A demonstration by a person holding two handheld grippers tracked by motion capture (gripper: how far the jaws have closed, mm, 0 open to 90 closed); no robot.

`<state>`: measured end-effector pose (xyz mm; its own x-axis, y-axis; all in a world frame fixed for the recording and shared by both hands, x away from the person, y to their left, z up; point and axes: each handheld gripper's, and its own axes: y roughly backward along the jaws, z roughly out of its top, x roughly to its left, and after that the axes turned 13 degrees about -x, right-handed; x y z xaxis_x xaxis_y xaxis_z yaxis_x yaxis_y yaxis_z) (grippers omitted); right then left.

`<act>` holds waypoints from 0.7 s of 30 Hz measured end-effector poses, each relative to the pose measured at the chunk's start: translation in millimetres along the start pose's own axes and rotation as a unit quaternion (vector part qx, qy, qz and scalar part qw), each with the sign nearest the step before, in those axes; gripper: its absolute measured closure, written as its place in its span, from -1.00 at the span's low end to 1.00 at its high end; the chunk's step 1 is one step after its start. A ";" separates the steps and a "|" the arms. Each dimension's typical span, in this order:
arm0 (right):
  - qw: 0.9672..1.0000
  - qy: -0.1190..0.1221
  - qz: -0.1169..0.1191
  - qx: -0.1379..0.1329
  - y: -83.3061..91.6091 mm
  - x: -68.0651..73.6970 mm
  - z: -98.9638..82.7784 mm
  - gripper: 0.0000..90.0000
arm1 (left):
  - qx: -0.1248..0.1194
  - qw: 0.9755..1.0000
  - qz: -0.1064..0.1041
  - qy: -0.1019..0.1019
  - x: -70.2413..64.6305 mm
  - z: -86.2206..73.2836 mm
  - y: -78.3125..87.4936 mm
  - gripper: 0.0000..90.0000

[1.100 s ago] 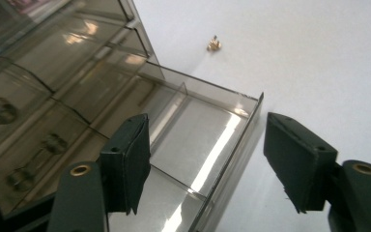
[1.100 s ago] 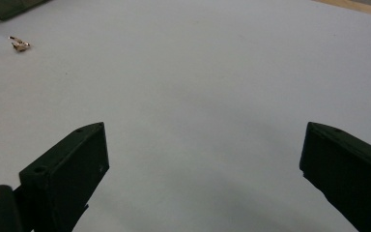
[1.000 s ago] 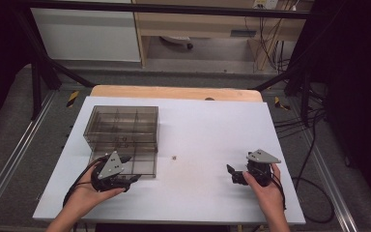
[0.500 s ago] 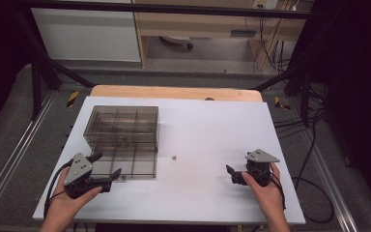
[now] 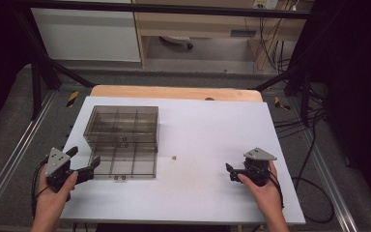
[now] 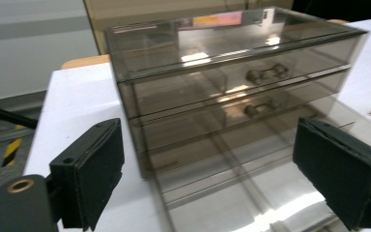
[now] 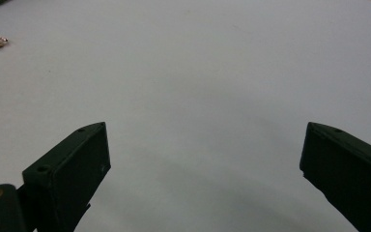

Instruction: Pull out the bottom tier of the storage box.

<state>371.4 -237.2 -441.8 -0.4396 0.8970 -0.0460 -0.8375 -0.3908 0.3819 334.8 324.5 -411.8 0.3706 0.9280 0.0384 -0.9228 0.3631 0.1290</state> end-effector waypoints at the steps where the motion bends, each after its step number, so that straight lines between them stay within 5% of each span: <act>1: 1.000 0.002 0.001 0.000 0.0 0.4 0.5 -0.90 | 0.000 1.000 0.002 0.002 0.6 -0.2 -0.2 -0.76; 15: 1.000 0.004 0.009 0.004 4.7 6.2 5.5 -0.87 | 0.026 0.999 0.019 -0.007 5.0 -4.8 -5.9 -0.77; 21: 0.999 -0.026 0.025 0.013 3.5 12.2 9.2 -0.85 | 0.041 0.998 0.036 -0.003 12.0 -7.8 -6.0 -0.77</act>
<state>366.1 -225.7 -432.5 -0.4632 0.8860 0.0215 -0.8058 -0.4311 0.4061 343.9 334.1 -419.8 0.3039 0.9511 0.0559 -0.9353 0.2867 0.2072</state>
